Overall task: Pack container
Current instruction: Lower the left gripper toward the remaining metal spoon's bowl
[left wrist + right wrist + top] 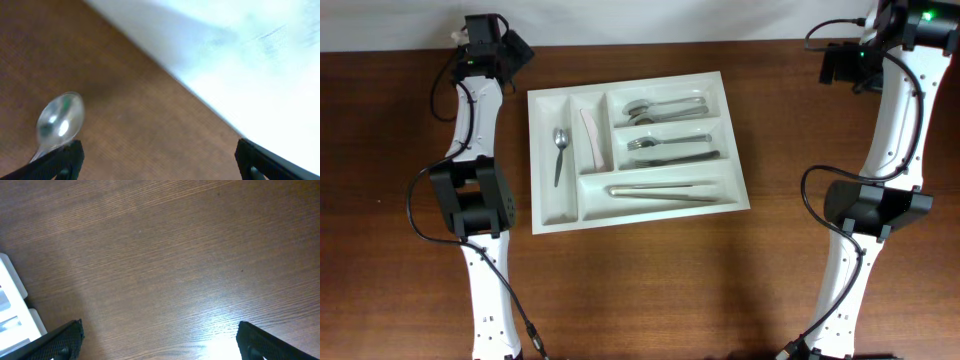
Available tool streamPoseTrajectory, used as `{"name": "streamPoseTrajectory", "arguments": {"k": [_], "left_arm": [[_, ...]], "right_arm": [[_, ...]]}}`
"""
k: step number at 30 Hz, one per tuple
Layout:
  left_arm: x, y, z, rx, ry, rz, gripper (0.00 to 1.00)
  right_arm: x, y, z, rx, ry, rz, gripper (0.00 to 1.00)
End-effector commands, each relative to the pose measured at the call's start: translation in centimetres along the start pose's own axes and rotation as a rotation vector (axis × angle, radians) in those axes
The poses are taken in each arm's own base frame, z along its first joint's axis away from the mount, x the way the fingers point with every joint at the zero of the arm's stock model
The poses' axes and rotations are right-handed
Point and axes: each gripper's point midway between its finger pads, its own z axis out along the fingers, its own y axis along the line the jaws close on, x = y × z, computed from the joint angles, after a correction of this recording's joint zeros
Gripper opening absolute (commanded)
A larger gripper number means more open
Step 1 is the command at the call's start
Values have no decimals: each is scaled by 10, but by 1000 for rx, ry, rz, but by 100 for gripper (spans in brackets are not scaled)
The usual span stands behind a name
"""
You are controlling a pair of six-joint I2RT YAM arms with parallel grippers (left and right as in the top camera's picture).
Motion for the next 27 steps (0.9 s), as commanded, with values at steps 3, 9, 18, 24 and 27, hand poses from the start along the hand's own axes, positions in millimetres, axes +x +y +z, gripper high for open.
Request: {"name": "streamPoseTrajectory", "arguments": {"k": [3,9,18,24,27], "left_arm": [[-28,-17,-11,69,-77,62,99],[-29,-2,-5,14,-93,68,99],[-17,25,14,-47,-70,61,99],[-10,36,22,-69,-55,59,99],[-5,40,25,-80,-43,59,99]], "right_arm": [[1,-2,-4,8,-1,-10,99],[1,-2,-4,8,-1,-10,99],[1,-2,-4,8,-1,-10,99],[1,-2,-4,8,-1,-10,99],[1,-2,-4,8,-1,-10,99]]}}
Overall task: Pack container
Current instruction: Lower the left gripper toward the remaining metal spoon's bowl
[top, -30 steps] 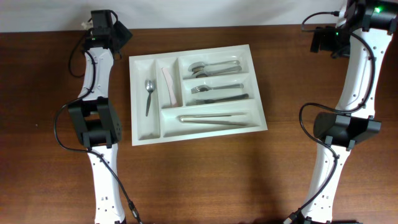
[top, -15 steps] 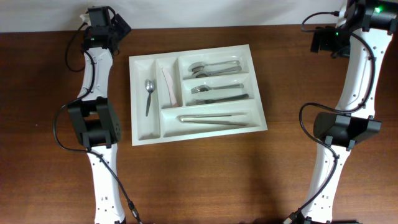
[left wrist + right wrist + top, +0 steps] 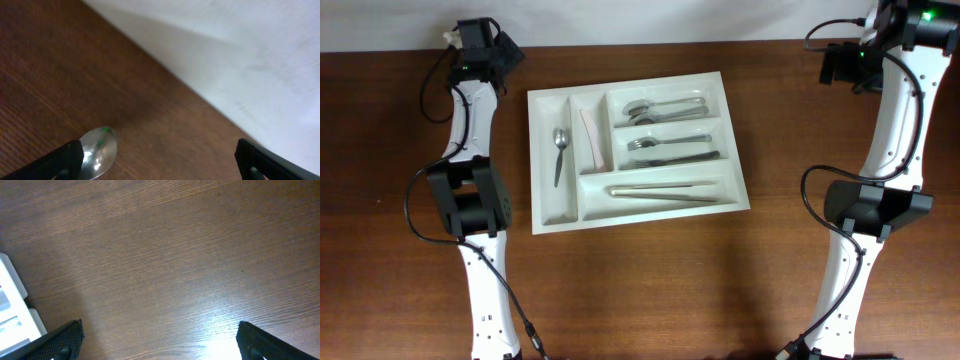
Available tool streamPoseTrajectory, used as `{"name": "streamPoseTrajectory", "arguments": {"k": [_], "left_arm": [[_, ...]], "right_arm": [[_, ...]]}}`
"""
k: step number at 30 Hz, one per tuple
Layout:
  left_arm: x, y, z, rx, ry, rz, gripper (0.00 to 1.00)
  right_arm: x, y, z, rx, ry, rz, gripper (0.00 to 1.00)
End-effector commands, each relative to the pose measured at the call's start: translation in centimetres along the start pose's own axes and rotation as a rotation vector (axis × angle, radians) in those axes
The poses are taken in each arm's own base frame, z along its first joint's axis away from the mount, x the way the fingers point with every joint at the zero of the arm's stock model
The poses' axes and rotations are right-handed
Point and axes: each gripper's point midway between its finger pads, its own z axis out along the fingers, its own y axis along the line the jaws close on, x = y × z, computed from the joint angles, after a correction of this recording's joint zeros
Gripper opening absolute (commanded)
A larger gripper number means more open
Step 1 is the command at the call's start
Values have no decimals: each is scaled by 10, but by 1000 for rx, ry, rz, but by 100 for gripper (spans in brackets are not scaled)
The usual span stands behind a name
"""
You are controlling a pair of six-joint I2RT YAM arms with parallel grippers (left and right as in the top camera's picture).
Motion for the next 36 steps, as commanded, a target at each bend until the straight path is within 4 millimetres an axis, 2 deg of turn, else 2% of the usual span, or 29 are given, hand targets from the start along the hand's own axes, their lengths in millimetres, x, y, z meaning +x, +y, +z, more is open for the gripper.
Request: {"name": "streamPoseTrajectory", "arguments": {"k": [1,9,14,16,17,19,21,23,24,25,31,36], "left_arm": [[10,15,11,-35,17,18,99],[32,23,20,-50,84,24,99],[54,37,21,-100,158,33,98],[62,44,21,-124,186,38,90],[65,46,21,-134,195,39,89],[66,51,21,-157,195,43,75],[64,52,21,-166,188,44,68],[64,53,20,-168,187,45,54],[64,53,20,-169,187,45,41],[64,53,20,-169,187,45,34],[63,57,20,-189,182,48,3],[64,66,18,-234,180,55,2]], "right_arm": [[1,-2,-4,8,-1,-9,99],[1,-2,-4,8,-1,-9,99],[1,-2,-4,8,-1,-9,99],[1,-2,-4,8,-1,-9,99],[1,-2,-4,8,-1,-9,99],[1,-2,-4,8,-1,-9,99],[1,-2,-4,8,-1,-9,99],[1,-2,-4,8,-1,-9,99],[1,-2,-4,8,-1,-9,99],[1,-2,-4,8,-1,-9,99],[1,-2,-4,8,-1,-9,99],[1,-2,-4,8,-1,-9,99]]}}
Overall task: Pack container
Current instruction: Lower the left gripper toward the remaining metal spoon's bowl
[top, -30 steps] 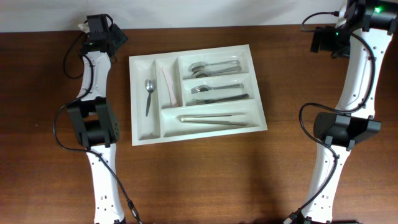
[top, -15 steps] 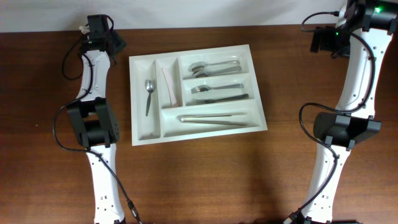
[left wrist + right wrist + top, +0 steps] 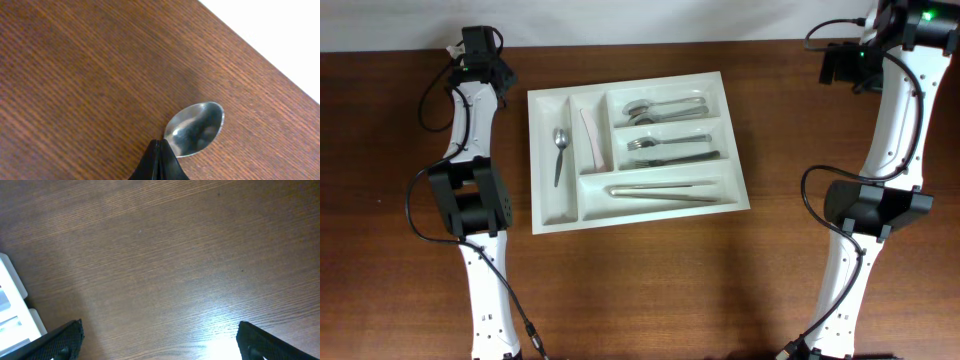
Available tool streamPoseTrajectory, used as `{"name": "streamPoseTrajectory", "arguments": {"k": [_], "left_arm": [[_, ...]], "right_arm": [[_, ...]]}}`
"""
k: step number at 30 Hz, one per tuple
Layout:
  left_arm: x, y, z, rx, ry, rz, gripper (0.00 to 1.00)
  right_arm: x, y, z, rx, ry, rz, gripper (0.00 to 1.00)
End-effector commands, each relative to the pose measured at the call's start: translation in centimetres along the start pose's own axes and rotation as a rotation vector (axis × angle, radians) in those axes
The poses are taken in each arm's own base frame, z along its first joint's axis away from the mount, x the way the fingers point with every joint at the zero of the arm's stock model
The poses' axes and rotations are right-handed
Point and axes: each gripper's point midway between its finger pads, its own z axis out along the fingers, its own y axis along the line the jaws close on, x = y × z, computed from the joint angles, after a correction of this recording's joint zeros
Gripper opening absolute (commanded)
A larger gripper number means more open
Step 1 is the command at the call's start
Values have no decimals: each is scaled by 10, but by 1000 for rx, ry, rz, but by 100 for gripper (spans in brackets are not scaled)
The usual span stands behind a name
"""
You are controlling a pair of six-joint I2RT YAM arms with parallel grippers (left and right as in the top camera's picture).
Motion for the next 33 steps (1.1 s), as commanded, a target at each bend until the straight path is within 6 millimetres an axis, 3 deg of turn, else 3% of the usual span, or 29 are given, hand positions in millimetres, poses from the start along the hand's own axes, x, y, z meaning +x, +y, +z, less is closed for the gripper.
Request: {"name": "streamPoseTrajectory", "arguments": {"k": [1,3,5,9,18,28,33], "left_arm": [[30,26,24,-86,63,15,2],[30,27,24,-89,64,14,3],[29,26,24,-85,62,13,27],[26,14,25,-20,59,5,61],[25,18,25,-42,50,6,64],[46,69,14,-300,113,65,65],[50,76,11,-331,133,103,65]], "right_arm": [[1,-2,-4,8,-1,-9,99],[1,-2,-4,8,-1,-9,99],[1,-2,-4,8,-1,-9,99],[1,-2,-4,8,-1,-9,99],[1,-2,-4,8,-1,-9,99],[1,-2,-4,8,-1,-9,99],[1,-2,-4,8,-1,-9,99]]}}
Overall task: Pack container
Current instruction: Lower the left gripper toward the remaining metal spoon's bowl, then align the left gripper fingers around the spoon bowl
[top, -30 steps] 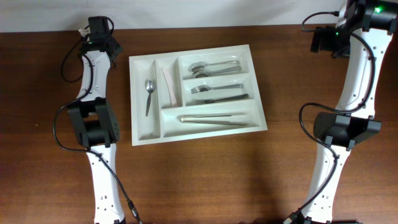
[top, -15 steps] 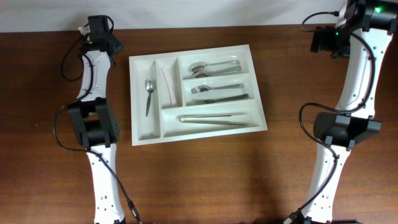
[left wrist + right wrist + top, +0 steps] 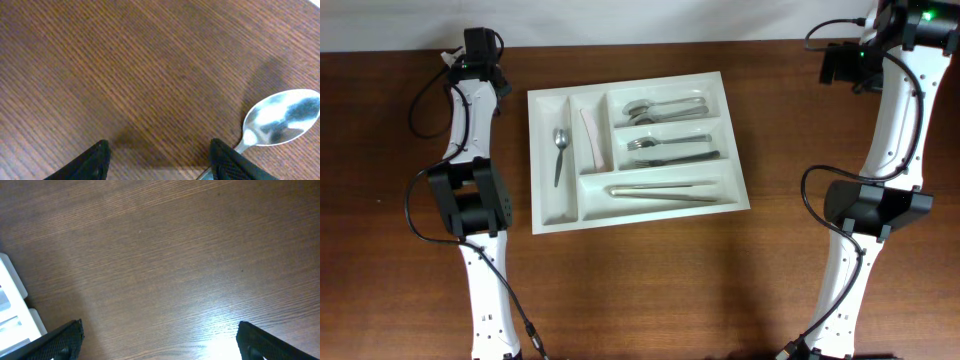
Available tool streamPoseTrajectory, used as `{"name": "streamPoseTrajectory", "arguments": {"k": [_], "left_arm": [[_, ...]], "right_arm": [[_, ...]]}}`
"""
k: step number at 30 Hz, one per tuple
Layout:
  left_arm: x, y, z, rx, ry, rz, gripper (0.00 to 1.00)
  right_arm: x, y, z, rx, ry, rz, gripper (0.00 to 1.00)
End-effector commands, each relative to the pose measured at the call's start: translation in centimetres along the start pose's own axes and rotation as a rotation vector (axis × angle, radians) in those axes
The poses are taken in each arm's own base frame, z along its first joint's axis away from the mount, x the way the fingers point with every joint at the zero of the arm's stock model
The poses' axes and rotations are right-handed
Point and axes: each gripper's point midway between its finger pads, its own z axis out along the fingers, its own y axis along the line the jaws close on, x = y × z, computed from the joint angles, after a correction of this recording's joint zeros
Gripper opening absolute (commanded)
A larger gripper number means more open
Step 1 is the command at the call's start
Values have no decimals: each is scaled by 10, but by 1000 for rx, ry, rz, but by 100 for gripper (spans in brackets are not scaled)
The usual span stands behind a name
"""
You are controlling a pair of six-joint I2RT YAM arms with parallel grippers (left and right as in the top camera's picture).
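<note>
A white cutlery tray [image 3: 732, 150] lies in the middle of the table and holds spoons [image 3: 660, 108], forks [image 3: 665, 150] and a single spoon [image 3: 559, 150]. A loose metal spoon [image 3: 282, 117] lies on the wood at the far back left. Its bowl shows past my left gripper's right finger, and its handle runs down along that finger's inner side. My left gripper [image 3: 159, 150] is open over it, low on the table. In the overhead view the left gripper [image 3: 472, 50] hides this spoon. My right gripper [image 3: 160, 330] is open over bare wood at the back right.
The tray's long front compartment holds long metal utensils [image 3: 665, 190], and a narrow one holds a pale pink piece [image 3: 590, 135]. The tray's corner [image 3: 10, 310] shows at the left of the right wrist view. The table's back edge [image 3: 620, 45] runs just behind the left gripper.
My left gripper was shut with the spoon's bowl at its fingertips. Now it is open and the spoon lies on the wood by its right finger. The right arm has not moved.
My left gripper was open near the table's back edge with the spoon's bowl by its left finger, and the same a moment later. Then it was shut at the spoon. Now it is open again and the spoon lies on the table. The tray's contents are unchanged.
</note>
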Motion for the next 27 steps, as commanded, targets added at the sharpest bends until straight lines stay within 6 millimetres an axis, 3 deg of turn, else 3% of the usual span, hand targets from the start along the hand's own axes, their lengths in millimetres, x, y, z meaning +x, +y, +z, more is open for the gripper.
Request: {"name": "streamPoseTrajectory", "arguments": {"k": [1,7,10,18,27], "left_arm": [[40,21,31,-82,100,66,65],[34,-10,31,79,94,110,70],[24,-17,26,106,69,102,72],[-11,-56,-1,300,-16,138,73],[-13,-57,-4,309,-26,181,73]], "right_arm": [[1,-2,-4,8,-1,-9,99],[1,-2,-4,8,-1,-9,99],[1,-2,-4,8,-1,-9,99],[1,-2,-4,8,-1,-9,99],[1,-2,-4,8,-1,-9,99]]}}
